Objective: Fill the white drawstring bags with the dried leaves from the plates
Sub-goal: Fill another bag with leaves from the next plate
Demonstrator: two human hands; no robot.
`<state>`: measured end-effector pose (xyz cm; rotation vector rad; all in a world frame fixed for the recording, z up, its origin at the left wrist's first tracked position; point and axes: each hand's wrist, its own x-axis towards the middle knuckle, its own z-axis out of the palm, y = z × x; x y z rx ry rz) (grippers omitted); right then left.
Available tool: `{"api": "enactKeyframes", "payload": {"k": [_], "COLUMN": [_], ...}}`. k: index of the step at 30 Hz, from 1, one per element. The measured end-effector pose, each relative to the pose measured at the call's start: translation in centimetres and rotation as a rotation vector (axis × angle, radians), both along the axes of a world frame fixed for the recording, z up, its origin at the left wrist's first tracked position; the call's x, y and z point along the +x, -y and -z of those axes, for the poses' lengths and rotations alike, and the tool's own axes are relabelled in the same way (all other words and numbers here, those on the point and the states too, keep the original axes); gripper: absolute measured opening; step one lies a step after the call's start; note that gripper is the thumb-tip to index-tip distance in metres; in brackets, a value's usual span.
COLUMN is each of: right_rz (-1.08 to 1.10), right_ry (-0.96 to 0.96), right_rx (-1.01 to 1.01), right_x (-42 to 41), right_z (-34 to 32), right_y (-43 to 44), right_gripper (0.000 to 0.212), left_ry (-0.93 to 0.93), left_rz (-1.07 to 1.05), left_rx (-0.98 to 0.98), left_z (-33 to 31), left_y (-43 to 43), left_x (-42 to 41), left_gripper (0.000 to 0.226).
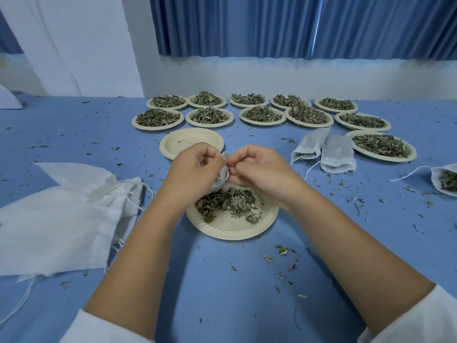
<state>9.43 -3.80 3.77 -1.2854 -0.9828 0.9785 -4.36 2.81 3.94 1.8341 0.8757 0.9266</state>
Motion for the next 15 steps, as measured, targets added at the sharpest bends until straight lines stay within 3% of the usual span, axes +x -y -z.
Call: {"api": "enactKeyframes", "payload": {"k": [5, 10, 15], "right_rz": [-0.071, -0.035, 0.041], "right_ry": [0.625, 0.677, 0.917], "right_rx": [0.021, 0.167, 0.219], "right_x": [-0.37, -0.82, -0.29], "right_z": [0.47, 0.40, 0.17], "right_y": [0.41, 0.76, 0.95], "right_gripper": [0.027, 0.027, 0.024], "left_ry": [0.016, 0.125, 0.088], "left_rz": [0.041, 0.007, -0.021], "left_rx": [-0.075, -0.199, -0.156], "left_z": [-0.24, -0.81, -1.05], "left_y": [0.17, 0.45, 0.32], "left_x": [0.04, -0.13, -0.40], "left_gripper": [0.016, 0.018, 0.017]}}
